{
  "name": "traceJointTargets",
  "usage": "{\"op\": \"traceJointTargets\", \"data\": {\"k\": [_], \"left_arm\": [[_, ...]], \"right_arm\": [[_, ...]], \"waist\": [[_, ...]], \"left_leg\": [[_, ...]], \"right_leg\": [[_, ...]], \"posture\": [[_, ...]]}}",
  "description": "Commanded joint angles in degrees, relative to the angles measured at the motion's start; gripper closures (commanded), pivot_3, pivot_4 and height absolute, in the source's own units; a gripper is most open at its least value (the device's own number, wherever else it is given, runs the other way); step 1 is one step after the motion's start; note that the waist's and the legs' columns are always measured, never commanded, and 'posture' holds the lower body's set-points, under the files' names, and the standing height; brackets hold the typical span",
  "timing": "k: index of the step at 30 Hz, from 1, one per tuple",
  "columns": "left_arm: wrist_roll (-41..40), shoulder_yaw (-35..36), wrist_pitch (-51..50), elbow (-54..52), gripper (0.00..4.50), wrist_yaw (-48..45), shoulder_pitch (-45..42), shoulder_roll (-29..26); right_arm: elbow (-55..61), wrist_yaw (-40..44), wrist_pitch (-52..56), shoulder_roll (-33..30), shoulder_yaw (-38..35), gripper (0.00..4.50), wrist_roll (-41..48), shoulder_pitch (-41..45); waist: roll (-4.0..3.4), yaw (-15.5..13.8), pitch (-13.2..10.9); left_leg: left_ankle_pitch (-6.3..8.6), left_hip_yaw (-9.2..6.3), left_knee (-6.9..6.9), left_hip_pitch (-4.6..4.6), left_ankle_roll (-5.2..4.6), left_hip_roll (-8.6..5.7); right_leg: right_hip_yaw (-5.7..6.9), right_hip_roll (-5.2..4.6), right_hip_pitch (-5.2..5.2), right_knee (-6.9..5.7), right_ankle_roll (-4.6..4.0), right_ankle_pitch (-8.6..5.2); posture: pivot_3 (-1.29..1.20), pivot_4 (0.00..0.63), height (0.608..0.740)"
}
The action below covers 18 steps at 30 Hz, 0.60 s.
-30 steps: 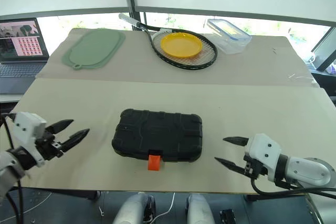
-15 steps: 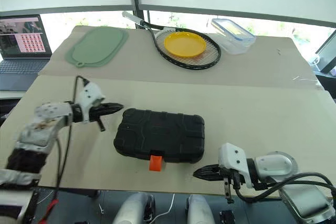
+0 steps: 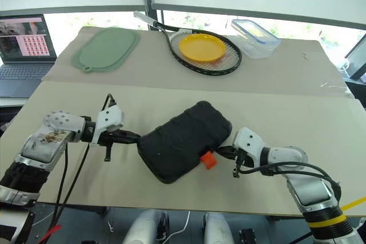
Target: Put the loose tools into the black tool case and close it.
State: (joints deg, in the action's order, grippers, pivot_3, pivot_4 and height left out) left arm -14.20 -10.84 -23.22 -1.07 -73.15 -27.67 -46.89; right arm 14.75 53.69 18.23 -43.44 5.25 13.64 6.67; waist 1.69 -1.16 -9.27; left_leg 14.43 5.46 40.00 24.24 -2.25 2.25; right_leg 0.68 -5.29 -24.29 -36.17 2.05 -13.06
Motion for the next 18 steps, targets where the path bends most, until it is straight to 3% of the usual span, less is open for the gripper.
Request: {"op": "traceJointTargets", "data": {"k": [1, 5, 9, 14, 18], "left_arm": [[-1.13, 4.15, 0.68, -1.94, 4.45, 1.55, -3.32, -0.72], [-4.81, 5.83, -3.99, -2.94, 4.45, 0.65, -7.65, -0.33], [-4.87, 1.86, -4.71, -6.05, 4.45, -1.48, -8.99, 0.92], [1.22, -6.22, 0.62, -4.25, 4.45, -1.05, -9.08, 5.18], [9.14, -11.88, 9.52, 1.76, 4.45, 0.45, -8.31, 7.24]], "right_arm": [[4.95, 1.46, 0.06, -1.87, -4.03, 4.5, 2.77, -2.39], [8.15, 3.56, 2.13, -4.6, -9.57, 4.5, 7.27, -5.34], [10.34, 5.2, 3.07, -7.0, -12.22, 4.5, 9.05, -7.39], [14.44, 7.18, 7.01, -8.43, -12.72, 4.5, 14.25, -8.09], [16.19, 6.12, 8.31, -7.51, -8.4, 4.5, 13.14, -6.55]], "waist": [[0.0, -0.08, 0.0], [-0.01, -0.15, 0.0], [-0.01, 0.16, 0.0], [-0.02, 0.23, 0.0], [-0.05, 0.11, 0.05]], "left_leg": [[0.0, -0.03, 0.0, 0.0, 0.0, -0.02], [0.0, -0.23, 0.05, -0.02, -0.03, -0.07], [0.01, -0.28, 0.03, -0.07, -0.04, -0.08], [0.01, -0.29, 0.05, -0.07, -0.04, -0.12], [0.01, -0.38, 0.05, -0.14, -0.04, -0.15]], "right_leg": [[-0.01, -0.01, 0.01, 0.0, 0.0, 0.0], [0.0, -0.03, 0.08, 0.01, 0.04, 0.01], [-0.04, -0.02, 0.11, 0.02, 0.06, 0.02], [-0.07, -0.02, 0.13, 0.01, 0.07, 0.01], [-0.05, -0.01, 0.23, 0.03, 0.06, 0.01]], "posture": [[0.0, 0.15, 0.738], [0.0, 0.15, 0.738], [0.0, 0.15, 0.738], [0.0, 0.15, 0.738], [0.0, 0.15, 0.738]]}}
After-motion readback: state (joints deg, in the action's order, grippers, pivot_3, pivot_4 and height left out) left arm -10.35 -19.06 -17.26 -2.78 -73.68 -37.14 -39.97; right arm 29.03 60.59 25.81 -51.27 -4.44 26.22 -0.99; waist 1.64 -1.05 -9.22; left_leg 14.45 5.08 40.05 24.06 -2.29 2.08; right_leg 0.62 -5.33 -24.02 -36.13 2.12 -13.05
